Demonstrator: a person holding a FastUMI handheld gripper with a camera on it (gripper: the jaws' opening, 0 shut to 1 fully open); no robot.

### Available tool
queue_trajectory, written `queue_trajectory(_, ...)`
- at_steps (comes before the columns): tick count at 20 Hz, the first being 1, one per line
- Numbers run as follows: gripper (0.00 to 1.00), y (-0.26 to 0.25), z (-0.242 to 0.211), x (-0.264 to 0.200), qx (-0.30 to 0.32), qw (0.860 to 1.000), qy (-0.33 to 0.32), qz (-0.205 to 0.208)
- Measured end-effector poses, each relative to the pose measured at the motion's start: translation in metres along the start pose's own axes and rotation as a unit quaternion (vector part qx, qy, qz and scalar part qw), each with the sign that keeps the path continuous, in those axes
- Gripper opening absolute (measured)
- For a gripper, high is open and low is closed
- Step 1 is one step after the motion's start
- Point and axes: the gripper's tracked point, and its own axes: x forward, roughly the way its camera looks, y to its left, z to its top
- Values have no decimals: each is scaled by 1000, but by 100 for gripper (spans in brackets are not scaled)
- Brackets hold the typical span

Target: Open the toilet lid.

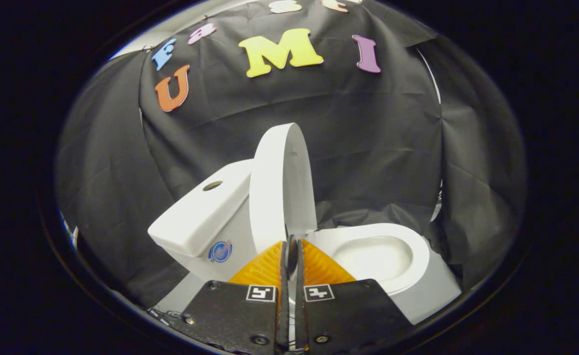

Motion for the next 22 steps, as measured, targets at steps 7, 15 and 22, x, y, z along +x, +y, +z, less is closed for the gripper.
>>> queue_trajectory(7,8,34,0,8,-29,1000,0,-2)
queue_trajectory(15,8,60,-6,8,-87,996,-6,-14)
queue_trajectory(22,14,68,-8,8,-175,984,2,-19)
